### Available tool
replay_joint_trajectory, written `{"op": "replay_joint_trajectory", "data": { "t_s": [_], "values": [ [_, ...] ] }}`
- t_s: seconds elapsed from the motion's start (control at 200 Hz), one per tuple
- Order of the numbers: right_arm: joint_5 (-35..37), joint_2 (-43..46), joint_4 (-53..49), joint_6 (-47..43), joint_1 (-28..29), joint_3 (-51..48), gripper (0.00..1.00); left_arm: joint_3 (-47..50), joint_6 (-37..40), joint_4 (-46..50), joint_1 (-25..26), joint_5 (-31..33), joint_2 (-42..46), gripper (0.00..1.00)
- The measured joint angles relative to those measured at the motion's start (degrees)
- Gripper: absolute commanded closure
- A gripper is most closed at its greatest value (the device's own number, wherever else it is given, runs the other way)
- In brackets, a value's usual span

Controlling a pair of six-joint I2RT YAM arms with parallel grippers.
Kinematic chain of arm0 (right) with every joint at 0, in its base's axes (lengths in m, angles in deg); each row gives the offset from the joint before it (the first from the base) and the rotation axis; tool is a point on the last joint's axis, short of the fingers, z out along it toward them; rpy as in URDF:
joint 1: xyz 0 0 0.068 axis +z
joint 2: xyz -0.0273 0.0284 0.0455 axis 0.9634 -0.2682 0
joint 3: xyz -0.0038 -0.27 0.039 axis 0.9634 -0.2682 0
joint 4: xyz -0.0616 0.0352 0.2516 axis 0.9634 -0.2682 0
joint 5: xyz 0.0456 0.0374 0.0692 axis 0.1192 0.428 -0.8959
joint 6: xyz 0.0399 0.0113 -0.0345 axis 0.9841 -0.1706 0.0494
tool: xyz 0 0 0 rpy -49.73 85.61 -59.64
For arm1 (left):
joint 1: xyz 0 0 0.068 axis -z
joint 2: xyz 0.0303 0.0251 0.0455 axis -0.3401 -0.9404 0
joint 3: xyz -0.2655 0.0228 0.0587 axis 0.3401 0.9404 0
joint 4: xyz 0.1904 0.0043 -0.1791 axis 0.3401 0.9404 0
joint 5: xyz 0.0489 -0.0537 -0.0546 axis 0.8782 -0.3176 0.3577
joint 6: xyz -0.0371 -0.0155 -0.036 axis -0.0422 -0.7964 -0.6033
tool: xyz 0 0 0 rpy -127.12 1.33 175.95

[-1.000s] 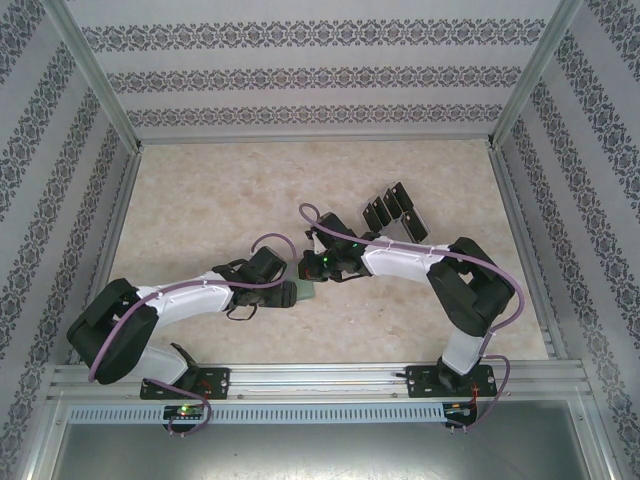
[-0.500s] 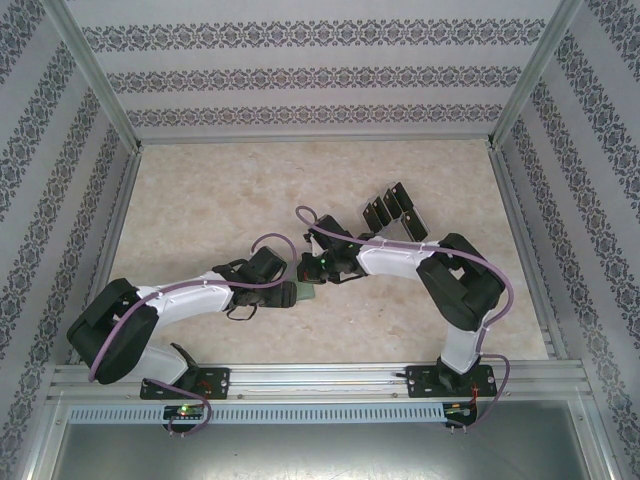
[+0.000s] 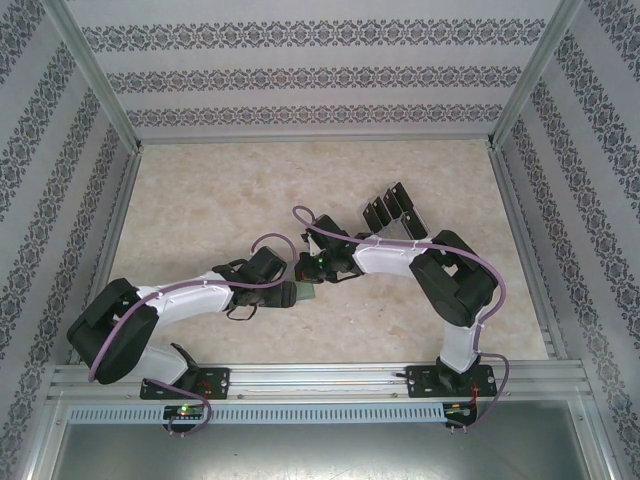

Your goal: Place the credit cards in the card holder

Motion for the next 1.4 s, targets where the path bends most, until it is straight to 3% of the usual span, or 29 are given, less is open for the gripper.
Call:
{"op": "replay_joint_trajectory", "data": {
  "t_s": [0.62, 0.804, 1.179, 1.269, 1.384, 1.404],
  "values": [
    [-1.51, 0.35, 3.63, 3.61, -1.01, -2.60, 1.00, 0.28, 0.02, -0.13, 0.00, -0.28, 0.42, 0.15],
    [-1.73, 0.63, 2.03, 3.85, -1.11, -1.64, 0.77, 0.28, 0.00, -0.15, 0.00, -0.39, 0.44, 0.14],
    [-0.37, 4.20, -4.74, 3.76, -3.21, 4.96, 0.45, 0.39, -0.02, -0.13, 0.00, -1.20, 1.90, 0.08],
    [0.31, 7.50, -5.77, 3.96, -5.03, 4.94, 0.31, 0.33, 0.04, 0.39, 0.00, -1.18, 3.93, 0.00],
    [1.68, 14.32, -7.28, 3.50, -8.52, 4.13, 0.16, -1.33, 0.07, 3.93, -0.02, 0.48, 9.27, 0.00],
    [2.25, 16.02, -7.76, 3.56, -9.49, 3.98, 0.09, -2.08, 0.09, 4.74, -0.04, 1.05, 10.51, 0.00]
  ]
}}
